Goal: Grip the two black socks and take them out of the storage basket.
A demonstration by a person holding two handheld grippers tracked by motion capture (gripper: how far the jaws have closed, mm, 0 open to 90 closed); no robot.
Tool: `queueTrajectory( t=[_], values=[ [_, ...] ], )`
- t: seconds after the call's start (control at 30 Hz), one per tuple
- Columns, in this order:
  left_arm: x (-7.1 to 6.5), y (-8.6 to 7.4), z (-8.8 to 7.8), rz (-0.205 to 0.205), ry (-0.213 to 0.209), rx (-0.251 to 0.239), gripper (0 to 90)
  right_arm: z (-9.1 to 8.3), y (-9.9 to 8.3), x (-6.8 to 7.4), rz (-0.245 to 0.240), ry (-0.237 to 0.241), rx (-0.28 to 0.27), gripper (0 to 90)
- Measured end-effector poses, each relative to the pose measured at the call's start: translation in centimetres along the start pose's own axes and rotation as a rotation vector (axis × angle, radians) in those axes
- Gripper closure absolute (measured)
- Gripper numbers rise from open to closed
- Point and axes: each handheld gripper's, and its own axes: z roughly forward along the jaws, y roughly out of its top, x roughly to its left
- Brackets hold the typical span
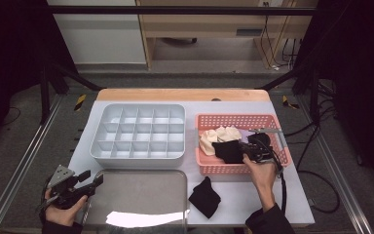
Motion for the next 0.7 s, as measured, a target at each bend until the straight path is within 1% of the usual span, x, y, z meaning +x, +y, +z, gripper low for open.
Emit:
queueTrajectory(
  t=[0.07, 0.2, 0.27, 0.3, 0.37, 0.47, 0.5, 0.53, 0.57, 0.6, 0.7],
  values=[
    [0.0, 0.0, 0.0, -0.001, 0.0, 0.0, 41.1, -0.5, 0.1, 0.0, 0.011, 0.015, -0.028, 89.2],
    [0.0, 0.0, 0.0, 0.002, 0.0, 0.0, 41.1, -1.7, 0.5, -0.1, 0.021, 0.05, -0.102, 89.3],
    [0.0, 0.0, 0.0, 0.005, 0.002, 0.003, 41.0, -2.4, 0.8, 0.0, 0.014, 0.056, -0.127, 89.4],
    [0.0, 0.0, 0.0, 0.006, 0.002, 0.004, 41.1, -3.0, 1.1, 0.2, 0.007, 0.07, -0.159, 89.4],
    [-0.1, 0.0, 0.0, 0.003, 0.001, 0.003, 41.1, -3.3, 1.2, 0.3, 0.003, 0.074, -0.17, 89.5],
    [0.0, 0.0, 0.1, 0.003, 0.004, 0.004, 41.1, -4.4, 1.7, 0.7, -0.001, 0.098, -0.217, 89.5],
    [-0.1, 0.0, 0.1, 0.003, 0.003, 0.005, 41.0, -4.8, 1.9, 0.8, -0.002, 0.104, -0.235, 89.5],
    [-0.1, 0.0, 0.1, 0.003, 0.004, 0.005, 41.1, -5.5, 2.2, 1.1, -0.01, 0.117, -0.266, 89.5],
    [-0.1, 0.0, 0.2, 0.005, 0.005, 0.007, 41.1, -5.8, 2.3, 1.3, -0.012, 0.122, -0.28, 89.5],
    [-0.1, 0.0, 0.2, 0.004, 0.004, 0.008, 41.1, -5.8, 2.3, 1.3, -0.012, 0.122, -0.28, 89.5],
    [-0.2, 0.0, 0.3, 0.008, 0.001, 0.009, 41.0, -6.5, 2.6, 1.7, -0.02, 0.13, -0.316, 89.6]
  ],
)
